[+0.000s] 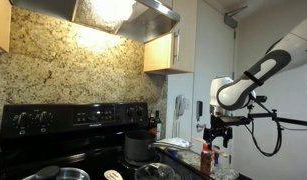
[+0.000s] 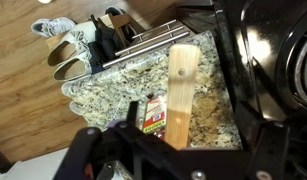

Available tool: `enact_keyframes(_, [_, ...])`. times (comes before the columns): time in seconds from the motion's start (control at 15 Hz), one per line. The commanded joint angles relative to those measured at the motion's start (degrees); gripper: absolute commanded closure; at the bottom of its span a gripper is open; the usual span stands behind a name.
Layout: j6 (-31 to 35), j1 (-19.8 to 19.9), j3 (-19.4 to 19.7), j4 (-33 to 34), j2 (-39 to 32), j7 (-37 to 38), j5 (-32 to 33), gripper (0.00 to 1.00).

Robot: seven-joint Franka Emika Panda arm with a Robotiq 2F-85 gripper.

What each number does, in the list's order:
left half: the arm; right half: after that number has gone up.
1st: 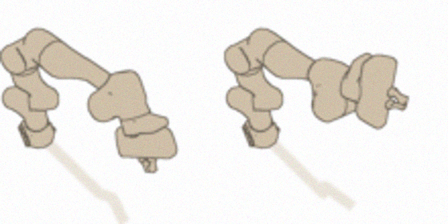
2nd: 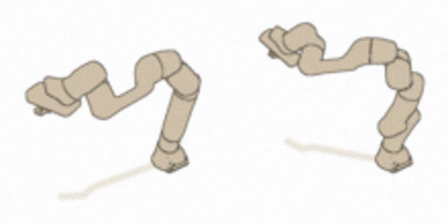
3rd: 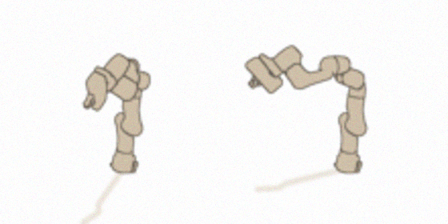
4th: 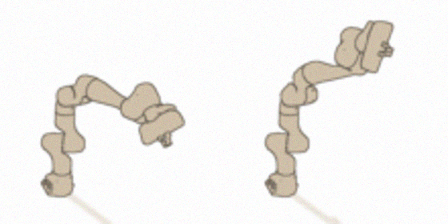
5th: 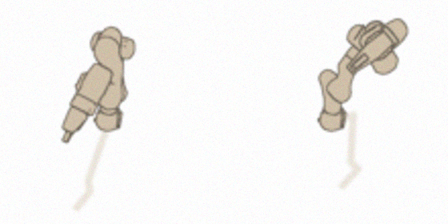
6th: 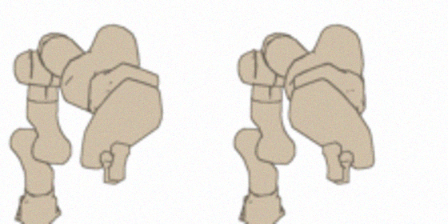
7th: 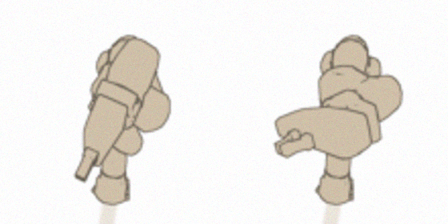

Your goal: Uncover the grey pot and put the lid on the stove, then put the cooking stick from the right in the pot

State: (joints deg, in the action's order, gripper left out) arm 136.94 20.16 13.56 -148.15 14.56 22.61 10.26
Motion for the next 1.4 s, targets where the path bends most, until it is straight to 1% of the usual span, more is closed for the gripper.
enact_keyframes(0.0, [0.5,-0.2,0.8,0.3,-1.7,-4.9,-1.9,0.33])
enact_keyframes(0.4, [0.1,-0.2,1.1,0.1,-2.2,-6.4,-1.4,0.74])
enact_keyframes(0.6, [0.0,0.1,0.8,-0.2,-1.6,-5.3,-0.7,0.91])
enact_keyframes(0.67, [-0.4,0.2,0.7,-0.2,-0.9,-4.9,-0.5,0.92])
enact_keyframes(0.73, [-0.8,0.4,0.6,-0.2,0.1,-4.0,-0.3,0.88])
enact_keyframes(0.8, [-1.0,0.6,0.5,-0.3,0.9,-3.2,-0.4,0.88])
enact_keyframes(1.0, [-2.5,1.1,0.4,-1.0,7.0,-2.2,-1.5,0.88])
enact_keyframes(1.2, [-4.3,1.7,-1.3,-0.9,14.0,-2.3,-0.4,0.88])
enact_keyframes(1.33, [-6.1,0.6,-3.0,0.2,17.0,-4.1,-0.7,0.88])
